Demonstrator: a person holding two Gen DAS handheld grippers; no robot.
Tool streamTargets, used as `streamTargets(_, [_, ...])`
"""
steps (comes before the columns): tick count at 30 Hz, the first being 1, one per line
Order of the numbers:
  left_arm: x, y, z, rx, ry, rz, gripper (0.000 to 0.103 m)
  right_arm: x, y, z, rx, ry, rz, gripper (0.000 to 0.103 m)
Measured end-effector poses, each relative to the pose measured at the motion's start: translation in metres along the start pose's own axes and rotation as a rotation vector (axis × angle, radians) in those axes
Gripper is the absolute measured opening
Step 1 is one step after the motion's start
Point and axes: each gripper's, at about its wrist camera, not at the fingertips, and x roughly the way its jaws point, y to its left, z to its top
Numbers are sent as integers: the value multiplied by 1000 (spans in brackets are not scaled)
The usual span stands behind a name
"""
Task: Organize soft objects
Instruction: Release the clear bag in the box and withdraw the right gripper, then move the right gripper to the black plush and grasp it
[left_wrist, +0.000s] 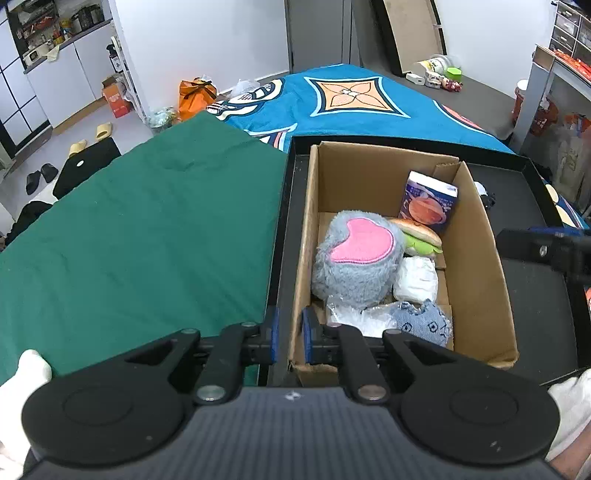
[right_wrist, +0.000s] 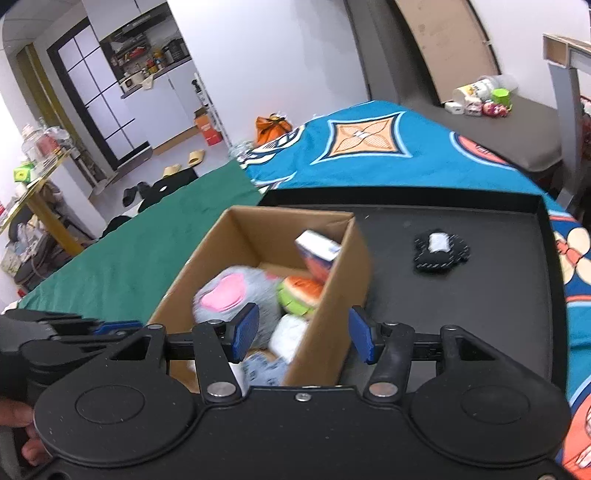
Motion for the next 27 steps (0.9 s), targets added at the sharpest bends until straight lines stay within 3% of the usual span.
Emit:
streamTargets(7, [3,-3,7,-27,-8,19,39,13,-22,10,16,-13,-34,54])
streamTargets(27, [22,-21,12,1,-8,177,40,69,-80,21,54,-20,-137,61])
